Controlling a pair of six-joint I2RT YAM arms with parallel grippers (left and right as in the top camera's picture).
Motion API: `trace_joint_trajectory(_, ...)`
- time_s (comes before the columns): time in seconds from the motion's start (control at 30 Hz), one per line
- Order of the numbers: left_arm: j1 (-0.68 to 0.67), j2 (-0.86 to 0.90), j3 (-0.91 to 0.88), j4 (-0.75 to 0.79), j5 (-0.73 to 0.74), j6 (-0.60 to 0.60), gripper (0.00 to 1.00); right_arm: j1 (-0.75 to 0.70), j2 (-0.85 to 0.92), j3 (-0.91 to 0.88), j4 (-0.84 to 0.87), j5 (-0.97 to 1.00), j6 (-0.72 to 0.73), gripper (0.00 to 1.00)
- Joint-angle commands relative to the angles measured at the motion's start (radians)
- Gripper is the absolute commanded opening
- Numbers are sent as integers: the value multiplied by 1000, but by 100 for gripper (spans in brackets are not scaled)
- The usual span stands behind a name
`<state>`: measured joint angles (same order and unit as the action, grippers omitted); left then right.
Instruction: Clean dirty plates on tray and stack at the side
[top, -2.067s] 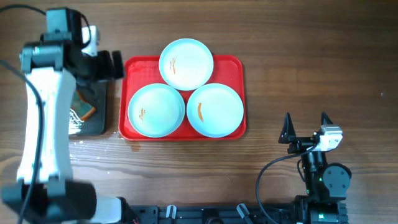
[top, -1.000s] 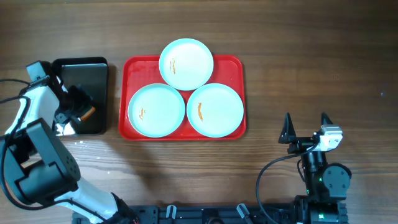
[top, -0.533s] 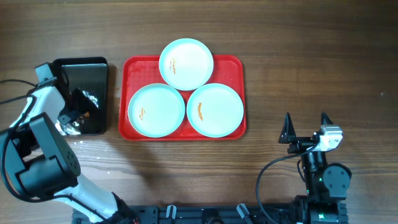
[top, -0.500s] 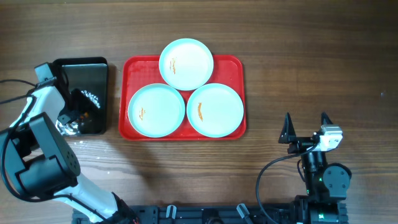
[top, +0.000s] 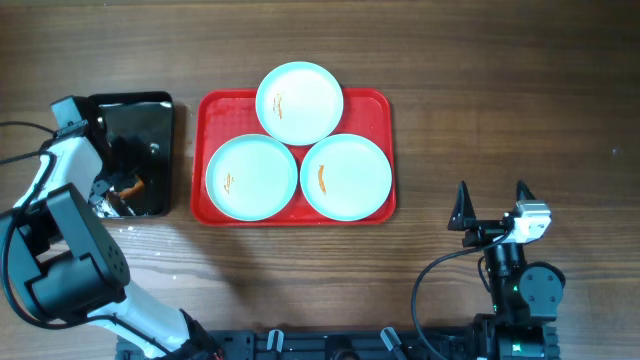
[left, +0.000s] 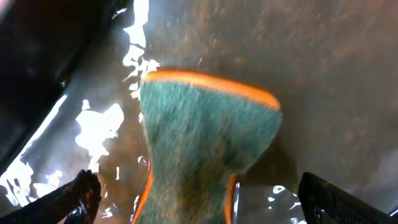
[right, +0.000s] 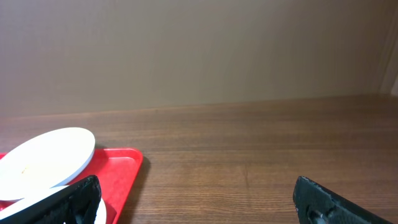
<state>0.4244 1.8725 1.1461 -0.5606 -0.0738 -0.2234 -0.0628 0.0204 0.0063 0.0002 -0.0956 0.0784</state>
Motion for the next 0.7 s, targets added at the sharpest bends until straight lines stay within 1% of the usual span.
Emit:
trace_joint_trajectory(0.0, -1, -9, 15, 48, 1, 37, 96, -6, -6, -1, 3, 10, 7, 100)
trace_joint_trajectory(0.03, -1, 0, 15, 58, 1, 37, 93, -6, -6, -1, 3, 10, 7, 100)
trace_joint_trajectory(0.13, -1, 38, 15, 85, 1, 38, 73, -6, -6, -1, 3, 10, 7, 100)
trace_joint_trajectory(0.23, -1, 61, 15, 109, 1, 52, 64, -6, -6, -1, 3, 10, 7, 100)
trace_joint_trajectory(0.27, -1, 66, 15, 115, 0, 67, 57, -6, -6, -1, 3, 10, 7, 100)
trace_joint_trajectory(0.3, -1, 69, 15, 124, -3, 87, 53, -6, -6, -1, 3, 10, 7, 100)
trace_joint_trajectory(0.43, -1, 72, 15, 138, -3, 129, 49, -6, -6, -1, 3, 10, 8, 100)
trace_joint_trajectory(0.47, -1, 73, 15, 138, -3, 142, 21, -6, -6, -1, 3, 10, 7, 100)
trace_joint_trajectory(0.5, -1, 73, 15, 137, -3, 142, 4, -6, -6, -1, 3, 10, 7, 100)
trace_joint_trajectory(0.63, -1, 65, 16, 114, -7, 141, 4, -6, -6, -1, 3, 10, 8, 100)
trace_joint_trajectory(0.67, -1, 55, 20, 100, -6, 141, 5, -6, -6, -1, 3, 10, 7, 100)
